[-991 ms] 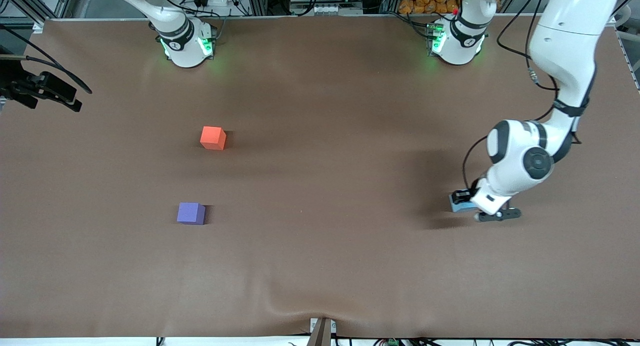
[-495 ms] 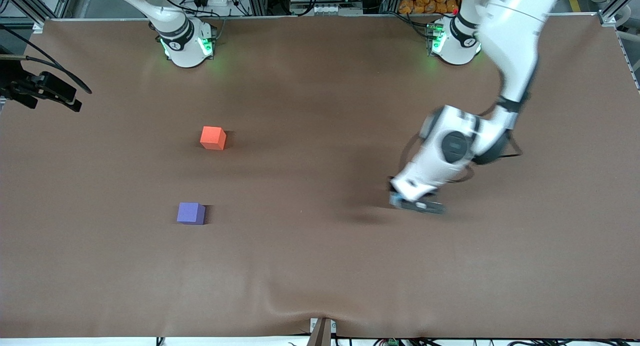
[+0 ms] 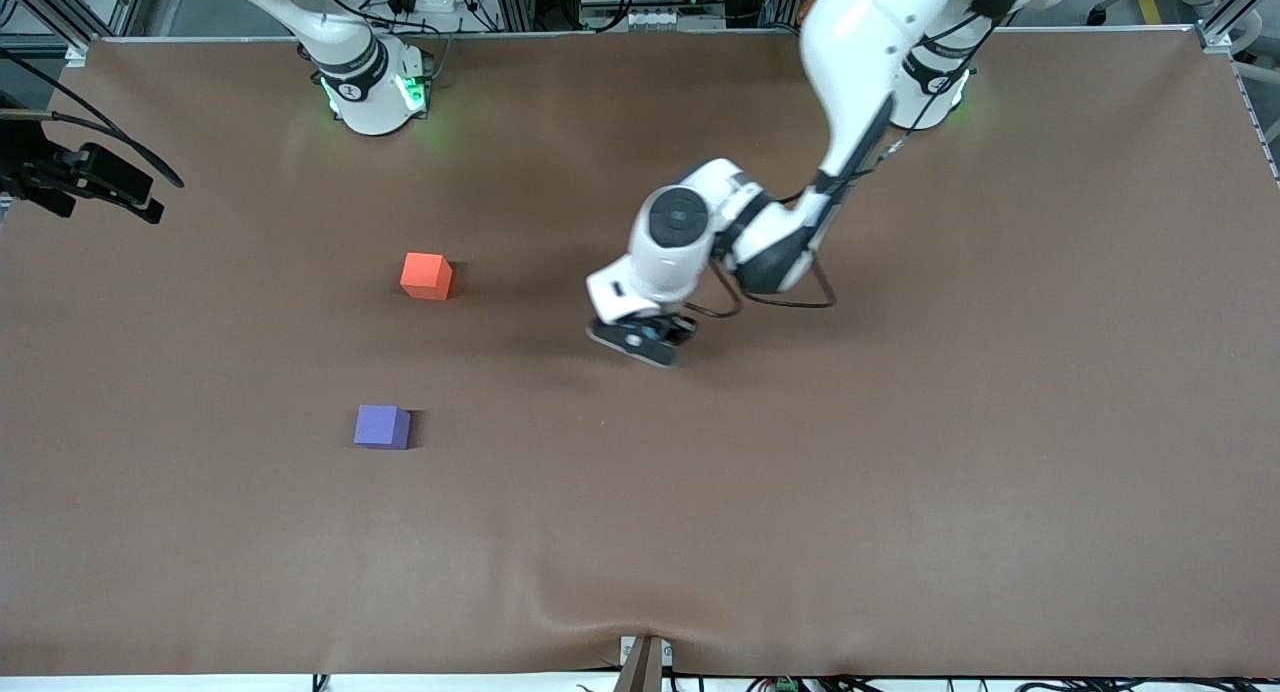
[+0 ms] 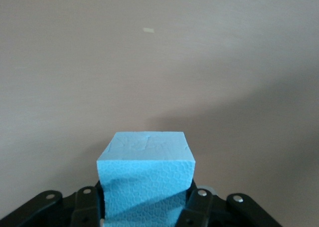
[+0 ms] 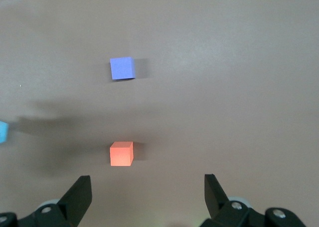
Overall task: Place blue block between orange and purple blocks
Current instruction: 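Carry the light-blue cube with the left gripper toward the table's middle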
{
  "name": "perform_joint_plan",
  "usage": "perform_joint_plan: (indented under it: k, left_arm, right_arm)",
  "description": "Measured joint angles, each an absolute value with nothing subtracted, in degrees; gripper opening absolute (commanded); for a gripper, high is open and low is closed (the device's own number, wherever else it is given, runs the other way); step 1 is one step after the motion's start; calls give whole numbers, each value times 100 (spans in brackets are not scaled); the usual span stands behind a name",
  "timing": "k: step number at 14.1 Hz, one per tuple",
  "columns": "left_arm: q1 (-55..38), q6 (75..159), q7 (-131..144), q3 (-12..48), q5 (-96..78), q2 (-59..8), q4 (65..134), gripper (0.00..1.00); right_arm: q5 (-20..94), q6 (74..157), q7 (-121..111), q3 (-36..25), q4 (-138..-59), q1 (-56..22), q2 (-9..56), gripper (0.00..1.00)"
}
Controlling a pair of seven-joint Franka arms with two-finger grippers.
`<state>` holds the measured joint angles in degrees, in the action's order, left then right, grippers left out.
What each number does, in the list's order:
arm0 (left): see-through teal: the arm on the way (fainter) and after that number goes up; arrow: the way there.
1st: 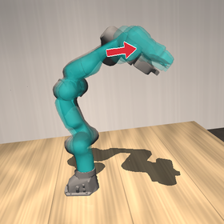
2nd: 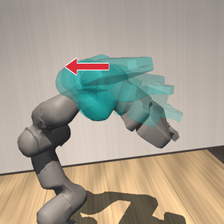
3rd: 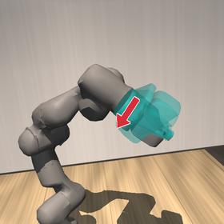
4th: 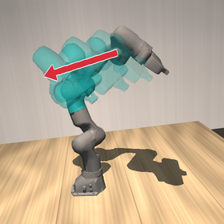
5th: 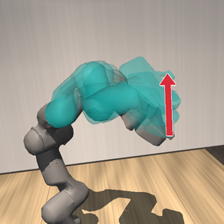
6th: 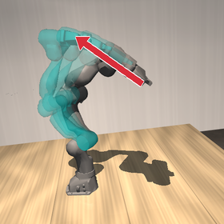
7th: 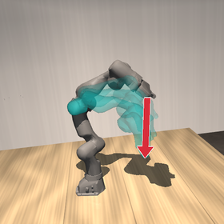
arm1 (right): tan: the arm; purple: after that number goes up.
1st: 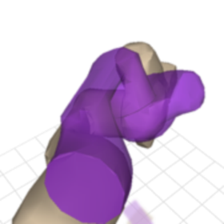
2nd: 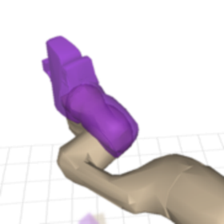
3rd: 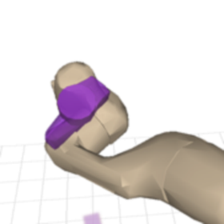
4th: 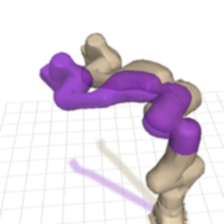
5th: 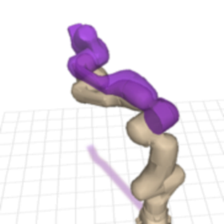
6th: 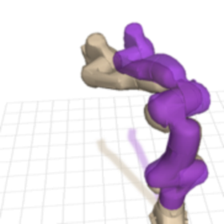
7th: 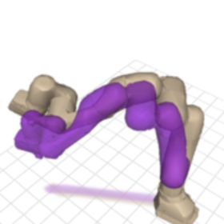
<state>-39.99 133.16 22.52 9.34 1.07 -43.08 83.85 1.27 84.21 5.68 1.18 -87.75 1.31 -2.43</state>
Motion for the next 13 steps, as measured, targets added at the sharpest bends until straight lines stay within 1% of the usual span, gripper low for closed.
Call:
perform_joint_plan:
  k: [3, 7, 8, 9, 13]
  left_arm:
    - [-4377, 13198, 2252, 924, 89, -4774, 7768, 0]
    - [-4640, 13146, 2252, 899, 87, -5089, 7512, 0]
    - [-4687, 13147, 2252, 886, 87, -5156, 7499, 27]
    - [-4724, 13153, 2252, 873, 87, -5215, 7488, 99]
    - [-4739, 13161, 2551, 821, 71, -5277, 7396, 100]
  right_arm:
    - [132, 8421, 567, 132, -8775, 131, -243, 100]
    - [134, 8440, 559, 145, -8774, 131, -240, 100]
    - [135, 8454, 553, 153, -8774, 131, -231, 100]
    - [135, 8469, 544, 169, -8774, 129, -217, 100]
    - [136, 8509, 531, 205, -8773, 122, -26, 100]
